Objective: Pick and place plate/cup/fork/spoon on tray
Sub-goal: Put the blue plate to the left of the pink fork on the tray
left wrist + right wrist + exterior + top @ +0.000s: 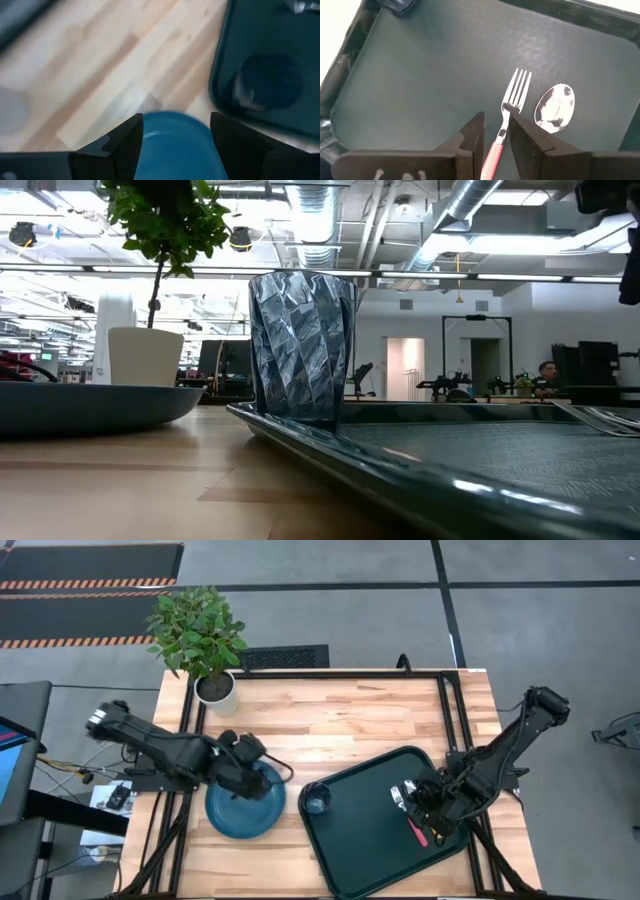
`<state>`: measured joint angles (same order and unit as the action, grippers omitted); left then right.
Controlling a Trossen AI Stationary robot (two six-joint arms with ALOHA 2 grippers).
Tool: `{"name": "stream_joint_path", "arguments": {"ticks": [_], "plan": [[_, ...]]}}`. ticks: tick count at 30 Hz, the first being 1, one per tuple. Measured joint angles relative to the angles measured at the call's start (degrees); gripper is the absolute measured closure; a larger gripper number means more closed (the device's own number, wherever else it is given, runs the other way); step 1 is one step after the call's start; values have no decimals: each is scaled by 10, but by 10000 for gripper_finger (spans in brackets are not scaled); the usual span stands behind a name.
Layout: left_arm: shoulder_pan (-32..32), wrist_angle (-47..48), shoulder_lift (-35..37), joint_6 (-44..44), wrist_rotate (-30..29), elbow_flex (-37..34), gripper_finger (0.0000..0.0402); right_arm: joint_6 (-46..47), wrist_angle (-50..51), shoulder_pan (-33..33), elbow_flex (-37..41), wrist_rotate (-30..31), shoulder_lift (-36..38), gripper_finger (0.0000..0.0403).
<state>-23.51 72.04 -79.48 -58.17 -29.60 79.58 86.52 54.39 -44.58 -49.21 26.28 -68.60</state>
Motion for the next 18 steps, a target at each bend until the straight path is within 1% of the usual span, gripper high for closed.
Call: {"name": "stream_joint_path", "arguments": {"ticks": [4,9,12,15,18], "plan": [[41,-108,79,11,56,-161,182,0,-1,2,0,4,-1,290],[117,-168,128,21,110,-315,182,0,-1,5,0,4,-1,290],[167,-199,135,53,142,-376,182,0,-2,5,0,4,-1,290],[215,-215,135,84,155,-417,182,-1,-1,9,0,7,-1,290],[254,-232,135,108,157,-443,182,-7,0,15,0,8,-1,290]]}}
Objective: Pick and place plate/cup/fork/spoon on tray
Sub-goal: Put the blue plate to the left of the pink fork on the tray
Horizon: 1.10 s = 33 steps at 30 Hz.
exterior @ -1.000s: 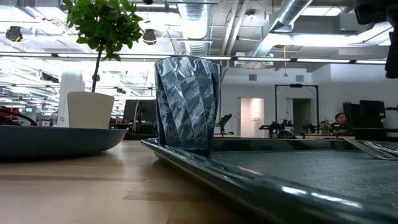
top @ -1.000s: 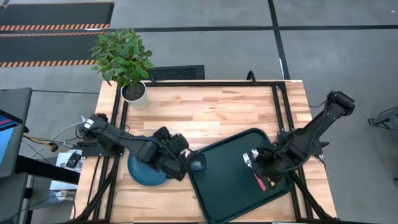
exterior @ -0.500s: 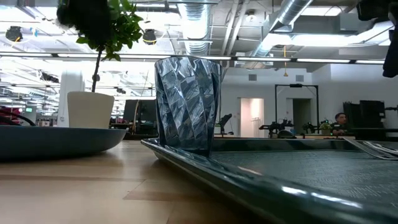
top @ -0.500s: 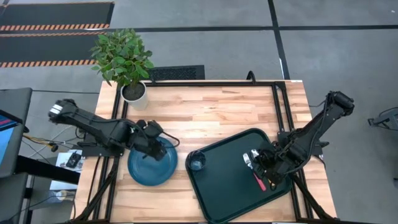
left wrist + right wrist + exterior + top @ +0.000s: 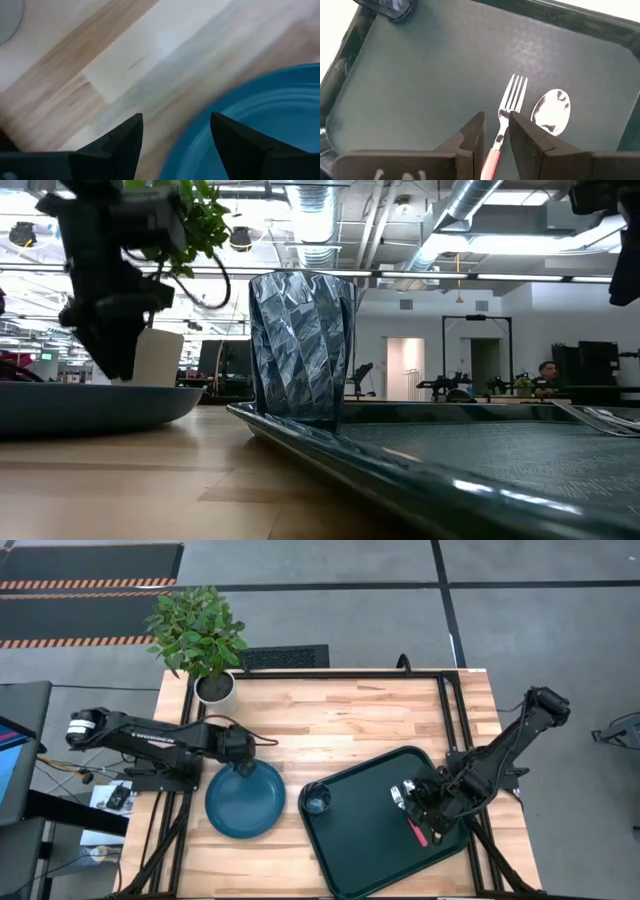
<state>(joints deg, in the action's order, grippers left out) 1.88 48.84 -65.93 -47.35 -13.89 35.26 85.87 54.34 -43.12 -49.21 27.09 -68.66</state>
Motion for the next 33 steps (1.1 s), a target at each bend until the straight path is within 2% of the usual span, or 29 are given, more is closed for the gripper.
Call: {"name": "stream_joint_path", "arguments": {"ticks": [5,9,13,23,28,33], "plan": [[44,-56,0,19,32,-38,182,-14,-4,6,0,0,0,290],[55,-119,0,15,47,-69,182,-19,-4,6,0,0,0,290],[59,-138,0,1,55,-86,182,-19,-4,5,0,0,0,290],[55,-140,-1,-44,73,-37,182,-19,-5,5,0,0,0,290],[51,-100,-1,2,69,-2,182,-24,-5,5,0,0,0,290],[67,-75,-1,48,63,0,182,-38,-8,5,0,2,0,290]]}}
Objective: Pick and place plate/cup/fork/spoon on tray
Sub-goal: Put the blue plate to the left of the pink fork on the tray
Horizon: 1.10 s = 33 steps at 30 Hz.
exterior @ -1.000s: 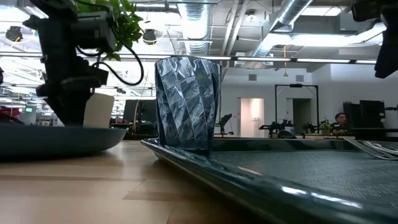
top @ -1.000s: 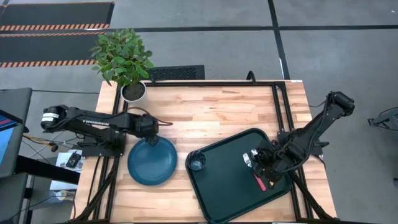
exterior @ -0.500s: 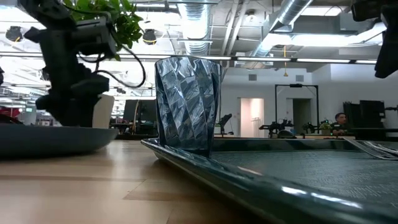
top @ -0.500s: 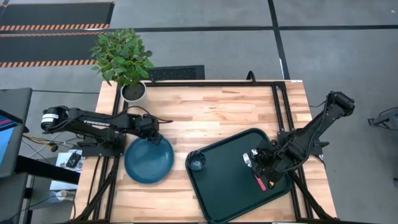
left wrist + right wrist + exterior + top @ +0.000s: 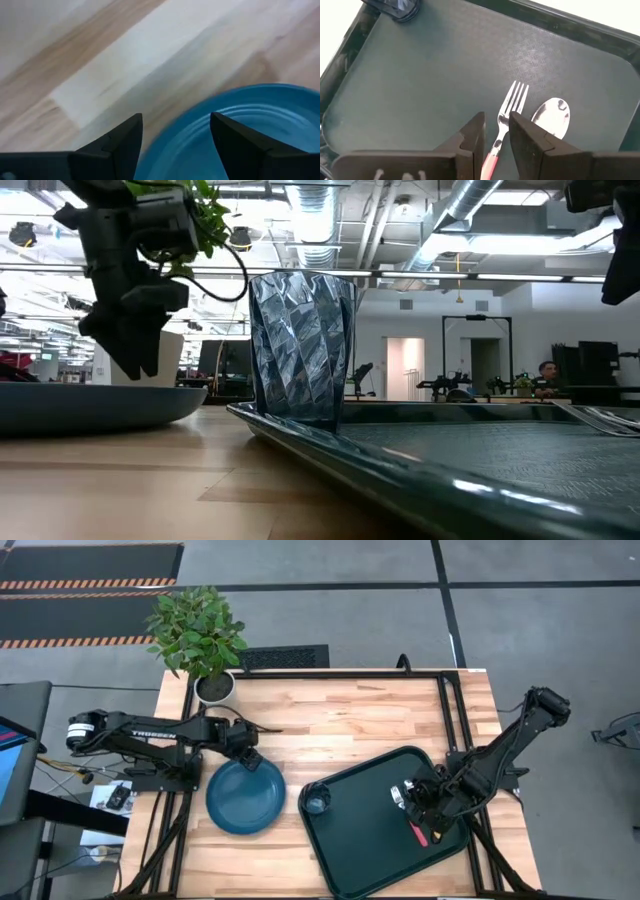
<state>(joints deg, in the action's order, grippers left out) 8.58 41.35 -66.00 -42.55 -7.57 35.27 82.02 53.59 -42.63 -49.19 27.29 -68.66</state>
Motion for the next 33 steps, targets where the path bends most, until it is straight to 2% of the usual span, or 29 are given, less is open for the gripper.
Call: {"name": "stream_joint_path", "arguments": {"ticks": [5,9,13,16,27,33], "plan": [[43,33,-9,29,-1,-5,182,-1,0,0,0,0,0,290],[66,15,-16,44,53,-23,182,-1,0,0,0,0,0,290],[70,-4,-16,38,64,-46,182,0,-2,0,0,0,0,290],[70,0,-17,24,93,-58,182,-1,-2,0,0,0,0,290],[69,-67,-11,-31,170,-57,182,0,-3,0,0,0,0,290],[69,-64,-10,-25,178,-57,182,-1,-4,0,0,0,0,290]]}}
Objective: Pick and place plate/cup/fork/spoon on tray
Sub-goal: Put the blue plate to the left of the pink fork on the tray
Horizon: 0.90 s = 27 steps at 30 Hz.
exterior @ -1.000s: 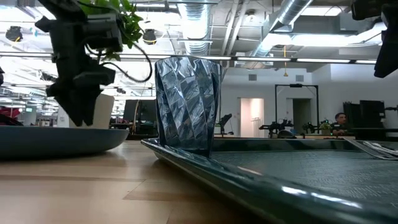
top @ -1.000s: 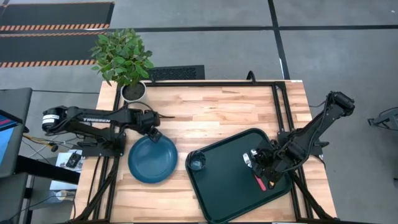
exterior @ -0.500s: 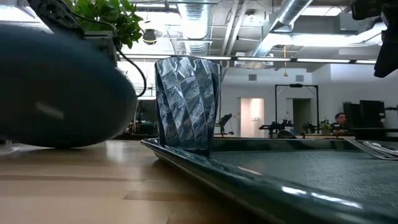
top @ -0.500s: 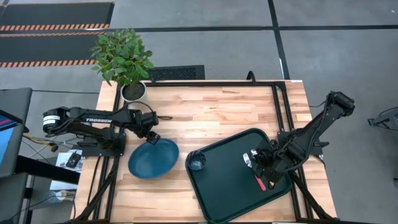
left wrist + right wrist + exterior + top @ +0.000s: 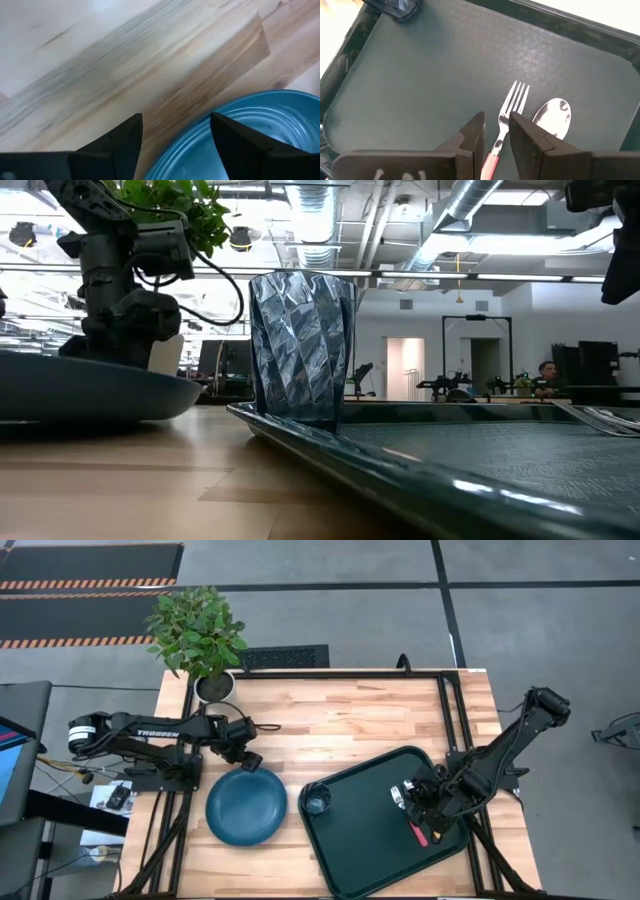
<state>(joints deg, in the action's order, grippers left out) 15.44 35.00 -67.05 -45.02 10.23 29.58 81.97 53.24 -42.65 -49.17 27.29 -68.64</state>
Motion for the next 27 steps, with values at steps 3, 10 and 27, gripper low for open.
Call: {"name": "stream_joint_path", "arguments": {"ticks": [3,10,27], "plan": [[0,2,0,18,-2,9,182,-3,0,0,0,0,0,290],[-10,3,0,77,34,40,182,-9,0,0,0,0,0,290],[-46,72,0,109,-30,41,182,-10,0,0,0,14,0,290]]}}
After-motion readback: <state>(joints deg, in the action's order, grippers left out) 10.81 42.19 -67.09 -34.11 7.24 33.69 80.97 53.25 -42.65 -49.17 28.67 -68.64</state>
